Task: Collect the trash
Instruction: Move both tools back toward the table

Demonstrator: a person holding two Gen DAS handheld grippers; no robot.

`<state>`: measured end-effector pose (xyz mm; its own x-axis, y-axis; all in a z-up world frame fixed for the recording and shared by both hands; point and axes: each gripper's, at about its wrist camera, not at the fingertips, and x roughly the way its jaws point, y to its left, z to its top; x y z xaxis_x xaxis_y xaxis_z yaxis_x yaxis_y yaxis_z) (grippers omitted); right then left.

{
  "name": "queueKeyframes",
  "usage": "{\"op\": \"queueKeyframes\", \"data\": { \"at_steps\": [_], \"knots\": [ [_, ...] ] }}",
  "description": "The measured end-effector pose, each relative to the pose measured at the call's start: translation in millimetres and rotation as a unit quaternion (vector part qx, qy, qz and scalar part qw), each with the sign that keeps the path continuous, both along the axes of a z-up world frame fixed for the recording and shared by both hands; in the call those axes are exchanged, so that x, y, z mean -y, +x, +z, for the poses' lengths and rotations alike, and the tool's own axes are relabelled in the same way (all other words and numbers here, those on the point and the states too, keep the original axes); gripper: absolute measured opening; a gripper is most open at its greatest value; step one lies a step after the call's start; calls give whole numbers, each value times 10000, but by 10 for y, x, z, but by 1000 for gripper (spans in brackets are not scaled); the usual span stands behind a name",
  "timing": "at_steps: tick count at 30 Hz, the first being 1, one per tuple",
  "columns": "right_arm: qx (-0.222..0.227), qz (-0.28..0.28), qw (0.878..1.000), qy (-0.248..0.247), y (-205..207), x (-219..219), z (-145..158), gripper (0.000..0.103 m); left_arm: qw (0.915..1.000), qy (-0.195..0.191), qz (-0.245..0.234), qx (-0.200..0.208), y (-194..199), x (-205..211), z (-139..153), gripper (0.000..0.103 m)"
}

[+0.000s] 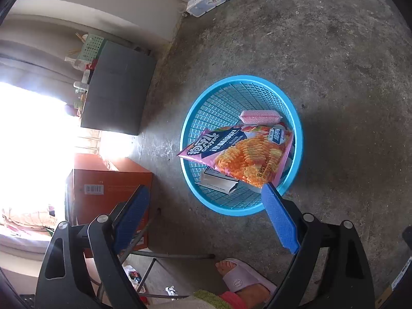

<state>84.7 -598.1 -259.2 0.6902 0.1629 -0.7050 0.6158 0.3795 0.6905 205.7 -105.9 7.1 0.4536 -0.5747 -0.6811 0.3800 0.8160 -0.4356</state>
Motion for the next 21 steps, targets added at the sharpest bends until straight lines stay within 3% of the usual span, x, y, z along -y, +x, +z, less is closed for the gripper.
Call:
{"op": "queueKeyframes", "data": {
  "at_steps": [4, 9, 13, 17, 21],
  "knots": [
    [344, 161, 9993, 33, -308, -257, 281, 86, 9970, 187, 623, 425, -142, -563, 139, 66],
    [905, 436, 9949, 40, -528, -643, 736, 86, 9918, 229, 1165, 473, -230, -997, 177, 66],
    [1240, 1012, 9870, -114, -485, -1047, 1145, 86, 9892, 324, 1348, 476, -335, -1112, 129, 66],
    [1474, 1792, 9718, -427, -343, -1576, 1537, 86, 9883, 482, 1369, 475, -436, -1115, -7, 66],
    [1589, 2750, 9456, -709, -114, -2233, 1799, 85, 9907, 356, 1266, 354, -488, -1128, -140, 66]
  ]
}}
